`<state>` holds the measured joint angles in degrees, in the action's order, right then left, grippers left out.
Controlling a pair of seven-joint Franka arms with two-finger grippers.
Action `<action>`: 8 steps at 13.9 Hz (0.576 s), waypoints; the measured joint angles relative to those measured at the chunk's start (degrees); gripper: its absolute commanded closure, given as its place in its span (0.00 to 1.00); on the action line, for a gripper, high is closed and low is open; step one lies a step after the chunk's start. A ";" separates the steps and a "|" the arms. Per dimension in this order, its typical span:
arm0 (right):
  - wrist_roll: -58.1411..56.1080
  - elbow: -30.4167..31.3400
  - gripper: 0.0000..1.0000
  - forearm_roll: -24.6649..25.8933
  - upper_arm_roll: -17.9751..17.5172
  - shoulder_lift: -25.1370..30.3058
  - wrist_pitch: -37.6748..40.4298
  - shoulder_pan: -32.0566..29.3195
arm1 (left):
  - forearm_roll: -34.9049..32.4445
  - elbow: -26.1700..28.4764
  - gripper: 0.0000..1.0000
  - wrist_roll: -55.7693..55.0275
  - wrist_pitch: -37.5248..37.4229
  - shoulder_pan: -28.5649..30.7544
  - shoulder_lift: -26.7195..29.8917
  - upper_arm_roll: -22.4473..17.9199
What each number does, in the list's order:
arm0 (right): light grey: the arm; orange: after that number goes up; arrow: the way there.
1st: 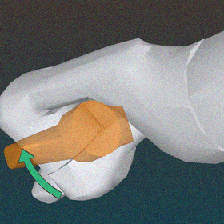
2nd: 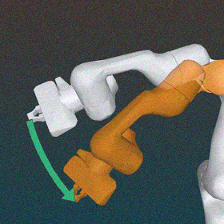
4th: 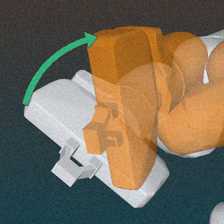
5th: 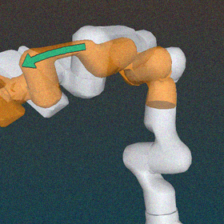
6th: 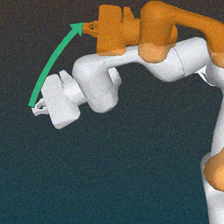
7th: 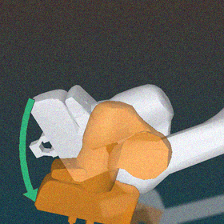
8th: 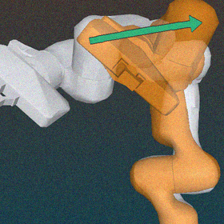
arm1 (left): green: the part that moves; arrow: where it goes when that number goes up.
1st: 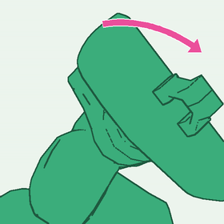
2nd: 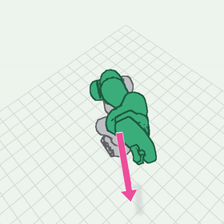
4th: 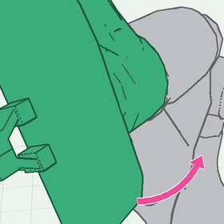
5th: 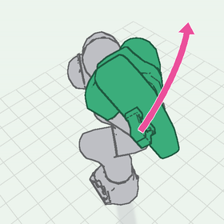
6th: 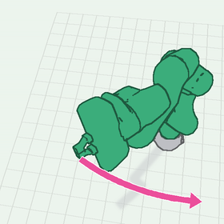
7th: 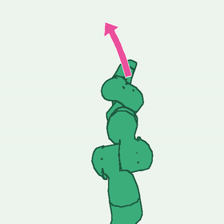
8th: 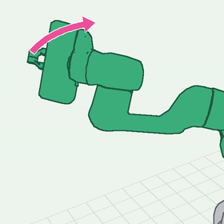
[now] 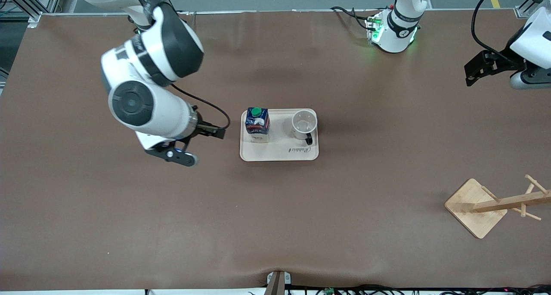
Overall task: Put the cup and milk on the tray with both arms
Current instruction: 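Open the right gripper and withdraw it from the milk carton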
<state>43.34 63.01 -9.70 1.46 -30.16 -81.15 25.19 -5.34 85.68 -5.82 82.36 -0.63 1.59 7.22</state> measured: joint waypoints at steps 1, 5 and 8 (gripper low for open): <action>0.00 -0.09 0.00 0.01 0.01 0.89 0.40 -1.20 | 0.00 0.01 0.00 0.00 0.00 0.00 0.00 0.00; -0.20 -0.20 0.00 0.01 -0.06 4.56 0.96 -6.65 | 0.00 0.06 0.00 0.00 0.00 0.00 0.00 0.00; -3.67 -0.20 0.00 0.19 -0.10 7.02 3.20 -10.42 | 0.00 0.13 0.00 0.02 0.00 0.00 0.00 0.01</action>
<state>39.67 62.82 -9.51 1.36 -23.14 -77.95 14.77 -5.33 85.80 -5.81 82.35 -0.64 1.59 7.23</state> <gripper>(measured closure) 0.000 0.000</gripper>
